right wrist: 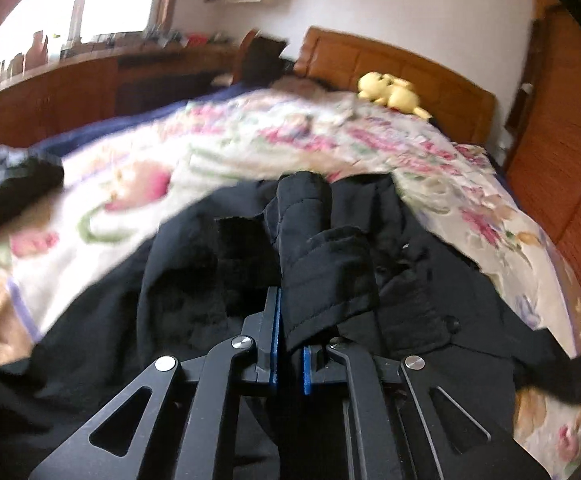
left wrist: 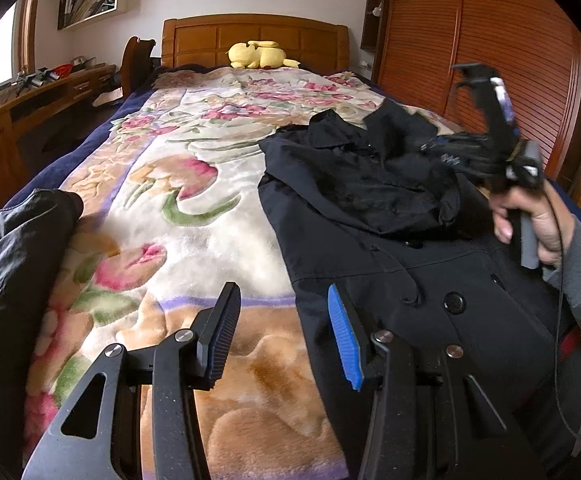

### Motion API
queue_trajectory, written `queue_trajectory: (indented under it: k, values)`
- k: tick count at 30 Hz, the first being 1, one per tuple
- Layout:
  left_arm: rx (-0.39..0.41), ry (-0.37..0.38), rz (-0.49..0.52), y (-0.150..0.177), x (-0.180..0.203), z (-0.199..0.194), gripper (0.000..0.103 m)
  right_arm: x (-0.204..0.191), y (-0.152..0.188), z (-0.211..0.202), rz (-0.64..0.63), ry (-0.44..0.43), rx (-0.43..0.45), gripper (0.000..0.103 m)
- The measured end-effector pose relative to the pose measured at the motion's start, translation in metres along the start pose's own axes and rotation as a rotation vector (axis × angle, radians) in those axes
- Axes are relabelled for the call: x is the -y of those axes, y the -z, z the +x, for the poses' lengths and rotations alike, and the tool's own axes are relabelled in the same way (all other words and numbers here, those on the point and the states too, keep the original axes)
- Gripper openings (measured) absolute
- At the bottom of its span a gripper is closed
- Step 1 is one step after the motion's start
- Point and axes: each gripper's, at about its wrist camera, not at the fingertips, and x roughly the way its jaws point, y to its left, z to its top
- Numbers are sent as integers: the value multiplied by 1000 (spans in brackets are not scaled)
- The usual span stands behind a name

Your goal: Fold large clothes

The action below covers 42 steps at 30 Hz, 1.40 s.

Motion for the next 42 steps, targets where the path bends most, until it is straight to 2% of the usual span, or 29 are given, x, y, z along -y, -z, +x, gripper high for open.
queue_trajectory:
  k: [5, 10, 15, 18, 19, 20, 22, 27, 32, 36, 42]
  values:
    - [7, 10, 10, -4, 8, -4, 47, 22, 22, -46, 76, 23, 31, 8]
    - [10, 27, 27, -10, 21, -4, 47, 38, 61, -85, 188, -12, -30, 8]
    - [22, 47, 37, -16, 33, -7, 47, 38, 92, -120, 198, -52, -91, 13]
    - [21, 59, 46, -17, 40, -7, 47, 38, 111, -137, 206, -54, -128, 24]
    - [19, 61, 51, -17, 43, -6, 47, 38, 118, -142, 208, -53, -137, 32]
    - [16, 64, 56, -17, 46, -5, 47, 38, 124, -147, 210, -56, -145, 44]
    - [11, 70, 62, -18, 51, -3, 47, 39, 132, -152, 212, -59, -160, 56]
    - [0, 88, 62, -17, 62, 0, 47, 48, 145, -181, 241, -54, -152, 58]
    - [-16, 100, 72, -14, 74, 3, 47, 59, 140, -220, 249, -28, -68, 59]
    - [-24, 112, 81, -15, 83, 6, 47, 64, 138, -214, 203, 0, -54, 59]
    - [-38, 125, 96, -17, 94, 11, 47, 78, 132, -166, 182, 48, -100, 59]
